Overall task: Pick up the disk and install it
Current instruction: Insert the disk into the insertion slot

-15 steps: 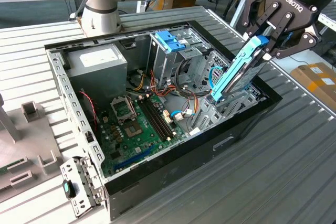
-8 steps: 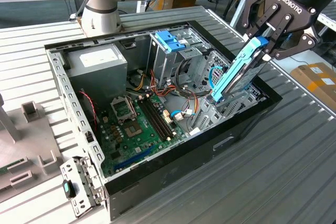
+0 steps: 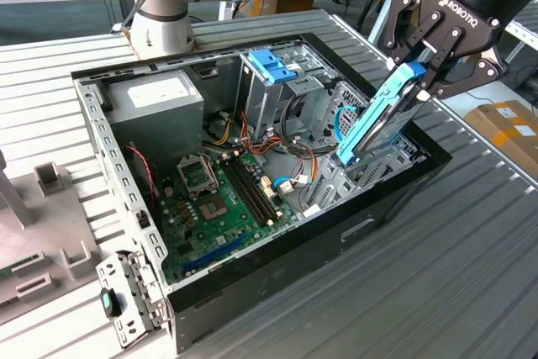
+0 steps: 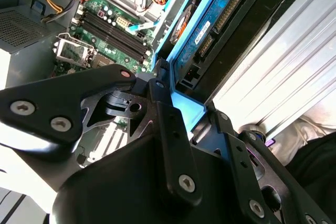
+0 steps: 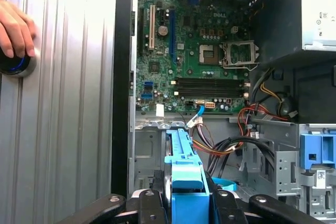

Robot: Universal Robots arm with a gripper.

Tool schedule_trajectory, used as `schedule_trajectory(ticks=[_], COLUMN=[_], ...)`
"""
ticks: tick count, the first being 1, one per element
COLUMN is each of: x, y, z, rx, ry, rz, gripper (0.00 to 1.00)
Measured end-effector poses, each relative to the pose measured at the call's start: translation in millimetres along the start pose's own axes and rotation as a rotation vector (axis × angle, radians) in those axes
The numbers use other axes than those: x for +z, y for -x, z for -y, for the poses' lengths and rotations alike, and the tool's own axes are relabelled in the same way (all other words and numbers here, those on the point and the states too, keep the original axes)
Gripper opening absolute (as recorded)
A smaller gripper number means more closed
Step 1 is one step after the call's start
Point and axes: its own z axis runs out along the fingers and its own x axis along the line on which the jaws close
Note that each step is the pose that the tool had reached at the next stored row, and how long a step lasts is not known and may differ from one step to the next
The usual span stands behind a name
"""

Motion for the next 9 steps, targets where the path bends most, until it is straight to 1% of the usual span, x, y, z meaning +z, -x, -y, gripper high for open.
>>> schedule_trajectory(ticks=[5,9], x=[4.6,7.5], y=[0.3,1.9], z=[0.3,0.5], rx=[0.0,0.0], ry=[0.0,0.0], rz=[-0.0001,-0.0002], gripper=[0.37,0.37])
